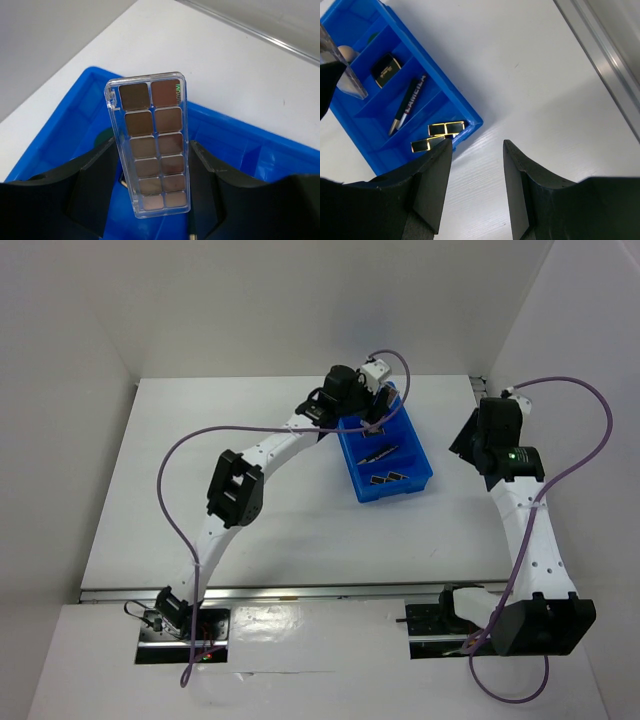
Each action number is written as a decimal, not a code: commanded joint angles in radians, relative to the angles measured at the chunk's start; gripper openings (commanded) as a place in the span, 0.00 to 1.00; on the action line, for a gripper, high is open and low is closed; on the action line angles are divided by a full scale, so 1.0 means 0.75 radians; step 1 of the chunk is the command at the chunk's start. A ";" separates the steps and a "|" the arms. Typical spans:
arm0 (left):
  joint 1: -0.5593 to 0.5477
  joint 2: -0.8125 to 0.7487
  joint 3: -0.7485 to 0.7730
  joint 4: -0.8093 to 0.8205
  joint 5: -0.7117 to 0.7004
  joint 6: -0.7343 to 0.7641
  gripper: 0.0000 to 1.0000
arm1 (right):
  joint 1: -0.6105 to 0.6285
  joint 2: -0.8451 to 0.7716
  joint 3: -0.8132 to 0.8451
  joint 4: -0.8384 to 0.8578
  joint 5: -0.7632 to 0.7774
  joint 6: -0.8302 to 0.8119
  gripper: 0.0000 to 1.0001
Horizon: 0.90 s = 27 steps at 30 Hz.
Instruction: Organize the makeup
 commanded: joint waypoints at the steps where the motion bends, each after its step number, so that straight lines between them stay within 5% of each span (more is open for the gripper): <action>1: -0.007 0.041 0.068 0.183 -0.084 0.076 0.15 | -0.009 -0.023 -0.029 0.002 0.013 -0.005 0.53; 27: -0.019 -0.042 -0.149 0.024 -0.096 0.372 0.09 | -0.009 -0.011 -0.081 0.027 0.039 -0.018 0.53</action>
